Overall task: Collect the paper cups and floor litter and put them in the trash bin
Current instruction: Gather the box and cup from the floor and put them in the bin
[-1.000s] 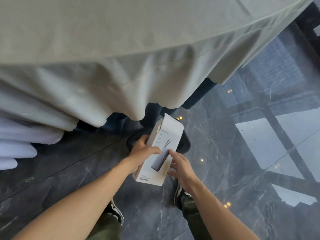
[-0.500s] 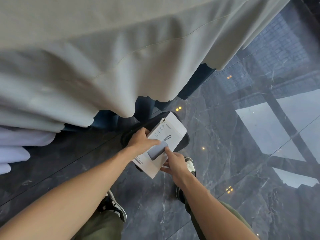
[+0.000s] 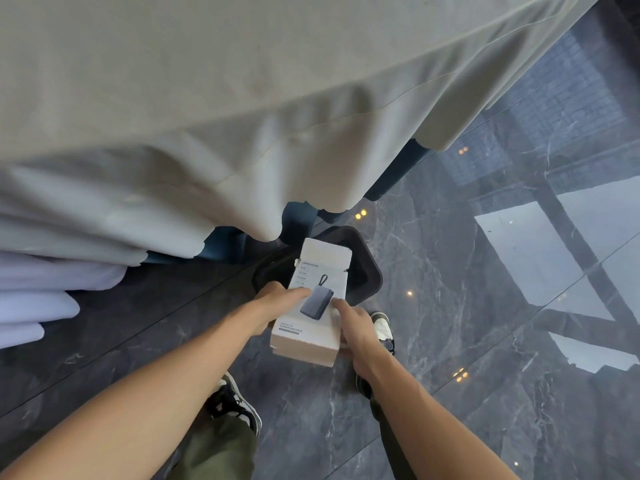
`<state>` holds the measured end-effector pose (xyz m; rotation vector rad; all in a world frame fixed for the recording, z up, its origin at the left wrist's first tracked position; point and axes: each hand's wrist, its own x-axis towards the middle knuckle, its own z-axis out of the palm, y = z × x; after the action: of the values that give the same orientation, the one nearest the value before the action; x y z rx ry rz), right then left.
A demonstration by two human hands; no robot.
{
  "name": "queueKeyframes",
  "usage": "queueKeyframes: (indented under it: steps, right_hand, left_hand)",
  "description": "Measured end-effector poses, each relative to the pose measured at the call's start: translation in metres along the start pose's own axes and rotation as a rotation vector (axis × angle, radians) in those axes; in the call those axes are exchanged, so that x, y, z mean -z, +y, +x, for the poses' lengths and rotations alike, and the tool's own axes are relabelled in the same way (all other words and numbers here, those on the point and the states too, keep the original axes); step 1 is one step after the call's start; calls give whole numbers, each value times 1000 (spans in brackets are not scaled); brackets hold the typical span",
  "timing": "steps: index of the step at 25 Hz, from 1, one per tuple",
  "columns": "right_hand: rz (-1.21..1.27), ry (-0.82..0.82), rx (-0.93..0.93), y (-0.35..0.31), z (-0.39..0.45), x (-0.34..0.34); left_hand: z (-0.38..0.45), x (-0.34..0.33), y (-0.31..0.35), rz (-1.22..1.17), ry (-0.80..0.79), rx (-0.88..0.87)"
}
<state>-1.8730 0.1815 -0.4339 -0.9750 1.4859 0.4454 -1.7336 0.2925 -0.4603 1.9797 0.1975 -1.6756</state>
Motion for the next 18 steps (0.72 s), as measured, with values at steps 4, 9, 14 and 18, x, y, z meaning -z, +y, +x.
queueKeyframes:
  steps: [4, 9, 14, 18]
  right_hand:
    - [-13, 28, 24, -6, 6, 15]
    - [17, -49, 1, -2, 10, 31]
    - [-31, 89, 87, -7, 16, 44]
    - [-79, 181, 126, -18, 20, 48]
  left_hand:
    - [4, -13, -2, -83, 21, 34]
    - [2, -23, -17, -290, 69, 55]
    - [-5, -17, -34, -406, 75, 96]
    - [-16, -16, -48, -449, 52, 171]
